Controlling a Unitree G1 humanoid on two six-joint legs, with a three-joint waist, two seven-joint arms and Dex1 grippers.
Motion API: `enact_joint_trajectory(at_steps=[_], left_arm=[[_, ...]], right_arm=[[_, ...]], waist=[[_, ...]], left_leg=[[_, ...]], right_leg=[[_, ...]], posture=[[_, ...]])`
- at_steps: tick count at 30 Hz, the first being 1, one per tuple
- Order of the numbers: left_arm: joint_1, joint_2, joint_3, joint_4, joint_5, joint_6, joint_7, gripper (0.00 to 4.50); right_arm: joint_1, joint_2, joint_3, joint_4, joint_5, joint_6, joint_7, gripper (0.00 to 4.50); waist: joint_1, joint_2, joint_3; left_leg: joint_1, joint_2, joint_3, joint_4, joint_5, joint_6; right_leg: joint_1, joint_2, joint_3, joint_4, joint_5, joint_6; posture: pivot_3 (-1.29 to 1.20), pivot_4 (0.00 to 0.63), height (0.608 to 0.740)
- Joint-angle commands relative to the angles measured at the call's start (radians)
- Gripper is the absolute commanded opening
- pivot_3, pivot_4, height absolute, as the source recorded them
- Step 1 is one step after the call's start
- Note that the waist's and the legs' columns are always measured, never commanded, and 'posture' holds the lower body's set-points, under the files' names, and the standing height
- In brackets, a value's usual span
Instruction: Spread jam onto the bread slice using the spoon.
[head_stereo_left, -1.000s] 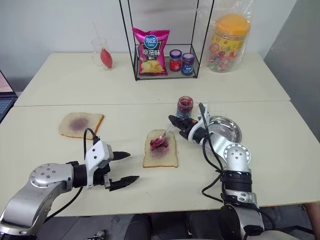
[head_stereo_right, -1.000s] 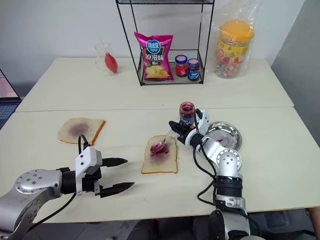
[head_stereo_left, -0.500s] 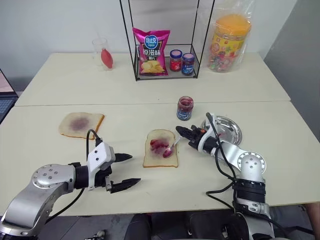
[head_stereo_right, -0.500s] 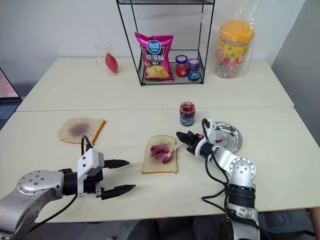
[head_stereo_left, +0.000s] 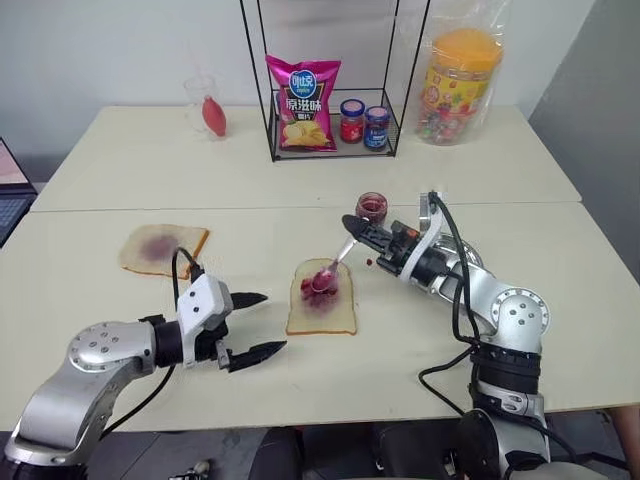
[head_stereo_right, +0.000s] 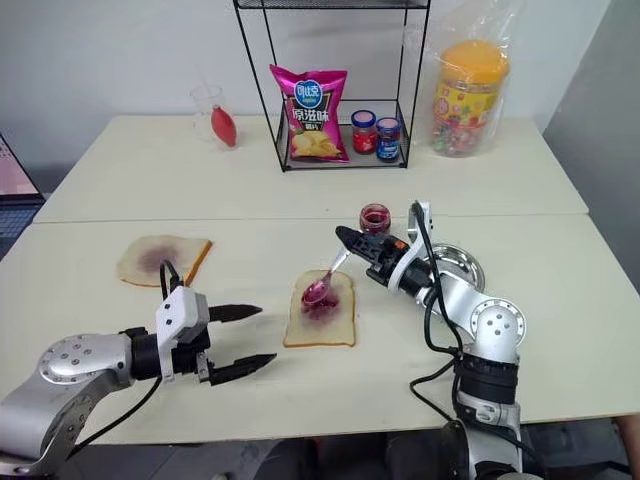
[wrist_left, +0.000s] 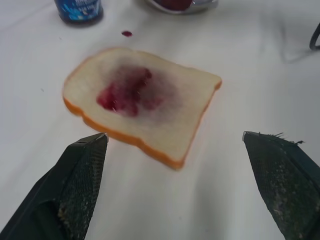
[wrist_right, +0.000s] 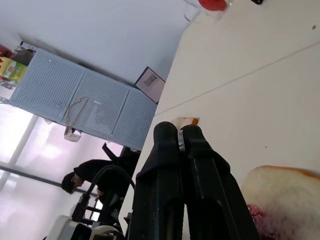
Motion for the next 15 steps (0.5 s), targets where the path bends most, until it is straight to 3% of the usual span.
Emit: enact_joint_trajectory(at_steps=[1, 8, 15], left_arm=[[-0.078, -0.007, -0.004, -0.059, -0.024, 0.011, 0.026, 4.50], [-0.337, -0.054, -0.162, -0.081, -0.038, 0.136, 0.061, 4.50], [-0.505, -0.161, -0.350, -0.018, 0.037, 0.165, 0.081, 4.50]], right_arm=[[-0.041, -0.076, -0.021, -0.064, -0.014, -0.077, 0.072, 0.01], [0.033, -0.321, -0.148, -0.053, -0.131, -0.232, 0.177, 0.01], [0.136, -0.396, -0.261, 0.040, -0.181, -0.353, 0.242, 0.01]], waist=[[-0.002, 0.000, 0.000], [0.009, 0.000, 0.000], [0.008, 0.000, 0.000]], left_leg=[[0.000, 0.000, 0.001, 0.000, 0.000, 0.000], [0.000, -0.001, 0.001, 0.000, 0.000, 0.000], [0.001, -0.001, 0.003, 0.000, 0.000, 0.000]], right_leg=[[0.000, 0.000, 0.001, 0.000, 0.000, 0.000], [0.001, 0.000, 0.001, -0.001, 0.000, 0.000], [0.001, 0.000, 0.003, 0.000, 0.001, -0.001]], posture=[[0.00, 0.150, 0.740], [0.00, 0.150, 0.740], [0.00, 0.150, 0.740]])
